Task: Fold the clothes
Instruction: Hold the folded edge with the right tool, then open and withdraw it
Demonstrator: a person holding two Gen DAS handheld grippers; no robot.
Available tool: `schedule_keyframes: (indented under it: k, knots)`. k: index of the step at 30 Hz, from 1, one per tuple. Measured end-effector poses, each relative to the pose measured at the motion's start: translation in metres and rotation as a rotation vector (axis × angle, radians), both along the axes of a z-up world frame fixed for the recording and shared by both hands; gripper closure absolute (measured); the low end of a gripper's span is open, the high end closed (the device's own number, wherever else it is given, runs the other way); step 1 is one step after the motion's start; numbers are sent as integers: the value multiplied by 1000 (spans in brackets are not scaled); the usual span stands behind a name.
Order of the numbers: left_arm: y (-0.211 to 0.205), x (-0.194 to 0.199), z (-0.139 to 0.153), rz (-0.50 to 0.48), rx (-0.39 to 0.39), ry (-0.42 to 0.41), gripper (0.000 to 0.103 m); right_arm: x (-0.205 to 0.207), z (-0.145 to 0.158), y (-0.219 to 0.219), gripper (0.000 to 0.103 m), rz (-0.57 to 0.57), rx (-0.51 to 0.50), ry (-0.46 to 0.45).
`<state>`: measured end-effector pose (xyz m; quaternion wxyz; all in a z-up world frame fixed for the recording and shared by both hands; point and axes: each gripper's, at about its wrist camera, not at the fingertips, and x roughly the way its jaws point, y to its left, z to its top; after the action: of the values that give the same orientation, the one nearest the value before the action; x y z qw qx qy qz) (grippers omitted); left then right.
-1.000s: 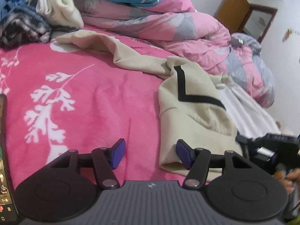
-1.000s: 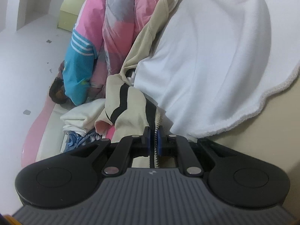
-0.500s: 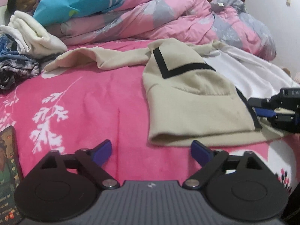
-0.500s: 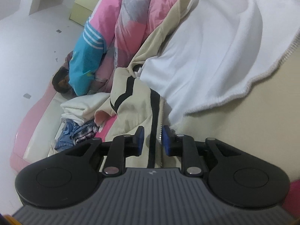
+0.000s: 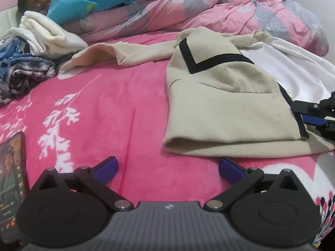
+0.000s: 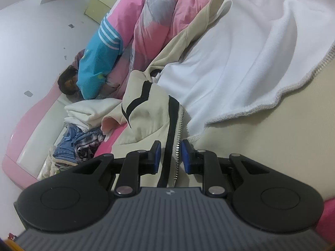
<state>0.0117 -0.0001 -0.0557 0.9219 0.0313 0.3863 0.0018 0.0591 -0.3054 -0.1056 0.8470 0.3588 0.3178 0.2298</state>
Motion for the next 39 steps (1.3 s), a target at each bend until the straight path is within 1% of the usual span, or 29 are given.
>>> schedule_keyframes:
  k: [6, 12, 15, 18, 20, 23, 25, 28, 29, 31, 33, 34, 36, 37, 38, 39]
  knots:
    - [-6, 7, 5, 66, 10, 69, 0, -1, 0, 1, 83, -7, -7, 6]
    - [-7, 12, 9, 126, -9, 124, 0, -2, 2, 3, 83, -14, -10, 15]
    - [-5, 8, 7, 112, -17, 97, 0, -2, 2, 4, 82, -16, -11, 19]
    - [-3, 2, 7, 77, -18, 57, 0, -2, 4, 4, 81, -14, -13, 29]
    - [1, -6, 9, 55, -29, 11, 0, -1, 6, 5, 78, -4, -17, 39]
    - [9, -12, 12, 41, -69, -47, 0, 1, 10, 6, 73, 16, -20, 47]
    - [16, -13, 14, 35, -98, -75, 0, 1, 11, 7, 73, 30, -28, 48]
    - [25, -12, 17, 28, -117, -132, 0, 4, 13, 8, 73, 46, -32, 54]
    - [26, -12, 17, 26, -113, -144, 1, 5, 13, 8, 73, 52, -34, 56]
    - [26, -9, 16, 11, -88, -160, 5, 6, 14, 10, 73, 61, -50, 52]
    - [26, -7, 13, -10, -69, -163, 14, 7, 15, 12, 75, 67, -68, 46]
    - [27, -6, 12, -18, -72, -161, 16, 8, 15, 13, 77, 68, -78, 43]
    - [29, -5, 10, -35, -110, -157, 24, 9, 16, 16, 87, 76, -98, 41]
    - [31, -5, 11, -41, -135, -161, 25, 10, 16, 17, 94, 79, -109, 40]
    - [33, -6, 11, -46, -160, -169, 25, 9, 17, 18, 97, 81, -114, 35]
    - [35, -6, 12, -50, -184, -177, 25, 9, 17, 18, 97, 83, -118, 30]
